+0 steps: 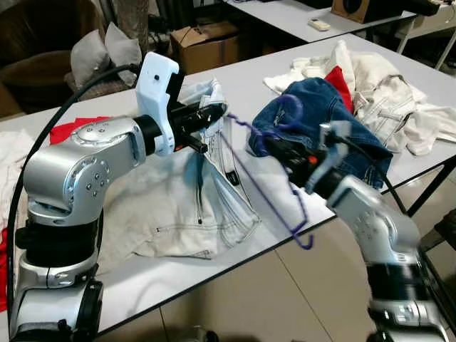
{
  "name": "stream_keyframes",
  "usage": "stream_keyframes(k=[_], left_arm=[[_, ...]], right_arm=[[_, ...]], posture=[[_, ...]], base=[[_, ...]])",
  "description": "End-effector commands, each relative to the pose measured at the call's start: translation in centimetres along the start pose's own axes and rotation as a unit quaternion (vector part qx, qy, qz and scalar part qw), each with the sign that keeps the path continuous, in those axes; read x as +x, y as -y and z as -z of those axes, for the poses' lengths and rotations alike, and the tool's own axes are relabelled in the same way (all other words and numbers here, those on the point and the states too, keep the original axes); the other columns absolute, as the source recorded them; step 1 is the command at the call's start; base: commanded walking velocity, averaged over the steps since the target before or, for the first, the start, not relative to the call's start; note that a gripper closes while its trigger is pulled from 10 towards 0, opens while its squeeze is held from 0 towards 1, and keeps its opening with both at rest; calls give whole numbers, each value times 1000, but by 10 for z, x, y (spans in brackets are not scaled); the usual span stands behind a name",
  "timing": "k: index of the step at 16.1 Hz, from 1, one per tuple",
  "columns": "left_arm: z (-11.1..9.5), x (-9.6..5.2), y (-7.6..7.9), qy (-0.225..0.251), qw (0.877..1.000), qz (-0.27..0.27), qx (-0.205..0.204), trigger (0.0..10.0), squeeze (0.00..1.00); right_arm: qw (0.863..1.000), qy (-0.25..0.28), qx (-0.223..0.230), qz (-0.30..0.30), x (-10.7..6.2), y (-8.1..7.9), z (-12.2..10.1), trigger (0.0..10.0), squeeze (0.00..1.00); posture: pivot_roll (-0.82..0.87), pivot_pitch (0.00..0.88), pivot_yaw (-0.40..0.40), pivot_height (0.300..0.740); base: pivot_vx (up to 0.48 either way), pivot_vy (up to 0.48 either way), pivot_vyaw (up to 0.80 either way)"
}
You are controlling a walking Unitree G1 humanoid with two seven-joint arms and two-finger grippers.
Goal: Hang hanger
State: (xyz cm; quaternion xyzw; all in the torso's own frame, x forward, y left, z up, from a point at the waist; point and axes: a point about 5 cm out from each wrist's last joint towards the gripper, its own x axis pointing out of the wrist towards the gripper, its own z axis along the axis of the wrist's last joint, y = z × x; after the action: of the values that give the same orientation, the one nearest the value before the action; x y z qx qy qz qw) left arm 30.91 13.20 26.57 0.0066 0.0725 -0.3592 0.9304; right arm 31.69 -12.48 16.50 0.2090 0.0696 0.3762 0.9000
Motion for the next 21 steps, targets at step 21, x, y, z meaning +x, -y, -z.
stream_keyframes(k=[21], left_arm=[[-53,15,30,112,968,168,-149,0,0]], right_arm=[[983,-6,142,113,91,-18,53,10000,0]], posture=[[-24,0,119,740]], base=[[0,0,0]])
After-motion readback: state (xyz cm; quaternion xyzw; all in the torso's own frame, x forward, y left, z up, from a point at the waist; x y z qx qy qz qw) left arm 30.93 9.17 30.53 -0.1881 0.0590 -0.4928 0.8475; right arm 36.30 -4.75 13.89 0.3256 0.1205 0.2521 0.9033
